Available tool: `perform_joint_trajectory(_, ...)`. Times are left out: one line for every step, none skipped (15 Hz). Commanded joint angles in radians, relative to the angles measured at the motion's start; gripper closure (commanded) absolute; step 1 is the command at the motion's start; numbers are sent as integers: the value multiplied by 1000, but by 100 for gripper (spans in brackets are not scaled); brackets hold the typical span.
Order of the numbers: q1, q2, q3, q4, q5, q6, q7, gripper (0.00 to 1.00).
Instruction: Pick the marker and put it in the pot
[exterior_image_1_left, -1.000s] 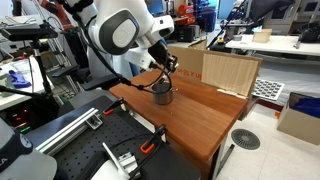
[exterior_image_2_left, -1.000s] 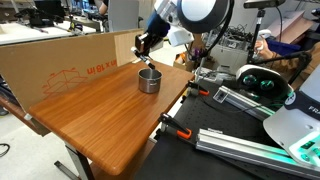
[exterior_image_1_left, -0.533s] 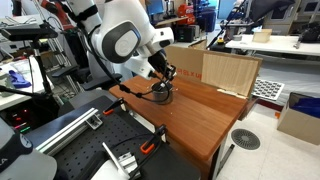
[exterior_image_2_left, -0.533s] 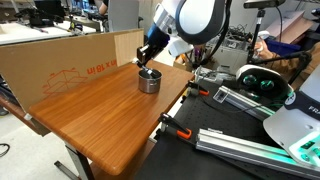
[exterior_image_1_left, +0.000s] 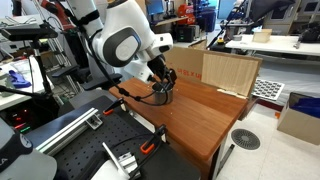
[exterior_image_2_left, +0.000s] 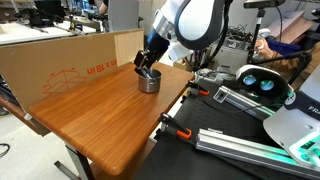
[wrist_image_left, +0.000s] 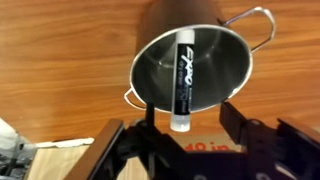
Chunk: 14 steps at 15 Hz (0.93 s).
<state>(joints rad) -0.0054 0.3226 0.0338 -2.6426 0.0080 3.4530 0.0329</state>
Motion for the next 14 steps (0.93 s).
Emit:
perform_joint_trajectory(-16,-5,18,7,-13,-2,14,0)
perform_joint_trajectory(-14,-10,17,7,-12,-3,14,0)
perform_joint_trajectory(-13,-17,19,7,-12,-3,14,0)
perform_joint_trajectory(-14,-24,22,7,-14,-1,15,0)
perform_joint_trajectory(-8,-39,22,6,-12,-2,13,0)
perform_joint_trajectory(-6,-48,25,8,-12,-2,13,0)
perform_joint_trajectory(-3,-62,30,9,-11,-1,15,0)
perform_joint_trajectory(2,-80,33,5,-11,-1,13,0)
perform_joint_trajectory(-7,-94,50,-1,-22,1,20,0)
perform_joint_trajectory(-72,-118,123,-4,-77,-30,68,0)
perform_joint_trajectory(-112,-138,175,-5,-122,-54,117,0)
perform_joint_trajectory(-152,-148,230,-5,-174,-72,168,0)
perform_joint_trajectory(-62,-105,146,14,-101,-22,100,0)
perform_joint_trajectory(-89,-117,185,12,-128,-38,135,0)
